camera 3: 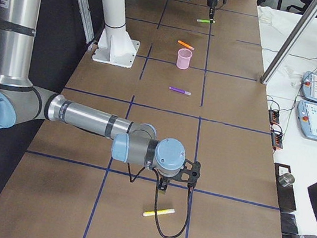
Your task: Collect pens into pen holder
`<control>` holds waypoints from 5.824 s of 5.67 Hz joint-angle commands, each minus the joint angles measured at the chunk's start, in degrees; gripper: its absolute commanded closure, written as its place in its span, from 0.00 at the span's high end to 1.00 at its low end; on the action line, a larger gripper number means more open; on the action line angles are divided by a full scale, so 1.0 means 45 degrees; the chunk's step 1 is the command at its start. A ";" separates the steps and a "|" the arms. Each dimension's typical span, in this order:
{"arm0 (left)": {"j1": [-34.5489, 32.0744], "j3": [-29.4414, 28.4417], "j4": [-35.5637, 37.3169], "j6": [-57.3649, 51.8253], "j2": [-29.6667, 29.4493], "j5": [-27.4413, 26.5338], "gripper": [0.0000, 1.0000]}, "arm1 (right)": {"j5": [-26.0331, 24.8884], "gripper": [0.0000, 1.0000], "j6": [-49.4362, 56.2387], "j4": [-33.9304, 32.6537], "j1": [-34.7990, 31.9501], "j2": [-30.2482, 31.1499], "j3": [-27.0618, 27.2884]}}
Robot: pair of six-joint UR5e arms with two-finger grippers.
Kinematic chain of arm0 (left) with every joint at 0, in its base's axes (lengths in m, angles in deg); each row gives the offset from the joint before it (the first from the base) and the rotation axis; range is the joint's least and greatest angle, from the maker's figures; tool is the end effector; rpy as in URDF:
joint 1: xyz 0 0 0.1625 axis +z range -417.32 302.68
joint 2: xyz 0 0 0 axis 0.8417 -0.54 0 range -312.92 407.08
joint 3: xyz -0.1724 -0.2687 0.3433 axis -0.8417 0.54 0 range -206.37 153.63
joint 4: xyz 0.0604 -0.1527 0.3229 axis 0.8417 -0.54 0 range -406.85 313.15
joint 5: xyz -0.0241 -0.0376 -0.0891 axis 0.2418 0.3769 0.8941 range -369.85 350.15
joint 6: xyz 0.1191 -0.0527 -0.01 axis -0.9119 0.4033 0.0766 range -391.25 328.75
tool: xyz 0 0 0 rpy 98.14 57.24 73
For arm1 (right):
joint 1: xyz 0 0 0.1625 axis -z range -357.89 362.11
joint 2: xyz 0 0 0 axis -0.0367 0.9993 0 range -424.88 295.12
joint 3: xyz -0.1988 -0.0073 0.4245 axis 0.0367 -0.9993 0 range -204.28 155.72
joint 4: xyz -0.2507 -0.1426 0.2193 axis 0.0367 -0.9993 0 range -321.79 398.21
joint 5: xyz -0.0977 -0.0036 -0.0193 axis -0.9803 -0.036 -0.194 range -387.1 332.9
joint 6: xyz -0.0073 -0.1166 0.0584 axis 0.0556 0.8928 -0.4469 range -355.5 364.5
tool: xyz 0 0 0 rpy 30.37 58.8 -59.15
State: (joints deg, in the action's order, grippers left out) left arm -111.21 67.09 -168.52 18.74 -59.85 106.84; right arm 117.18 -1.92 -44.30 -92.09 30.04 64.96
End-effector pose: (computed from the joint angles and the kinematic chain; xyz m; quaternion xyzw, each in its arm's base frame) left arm 0.2965 -0.5332 0.4867 0.1705 0.4430 -0.0050 0.8801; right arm 0.0562 -0.3939 0.7360 0.0051 -0.4563 0.0751 0.8866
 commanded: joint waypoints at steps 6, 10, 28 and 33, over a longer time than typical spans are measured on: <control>0.5837 0.1370 -0.8221 0.0827 -0.2312 -0.6773 0.00 | 0.0339 1.00 -0.0019 -0.0063 -0.0025 0.0000 0.0539; 0.6018 0.0149 -1.0676 -0.1147 -0.2546 -0.8127 0.00 | 0.0339 1.00 -0.0019 -0.0082 -0.0025 -0.0039 0.0636; -0.2203 -0.0222 -0.6435 0.1353 -0.0966 0.1298 1.00 | -0.2491 1.00 0.3008 0.3269 0.0851 -0.0938 -0.4181; -0.4353 -0.0984 -0.5502 -0.2007 0.1399 0.4361 1.00 | -0.3348 1.00 0.2871 0.5245 0.2240 -0.1660 -0.5923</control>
State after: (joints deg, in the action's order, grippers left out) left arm -130.84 63.00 -193.55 10.96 -54.22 126.50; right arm 103.72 11.02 -22.10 -82.47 22.91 39.21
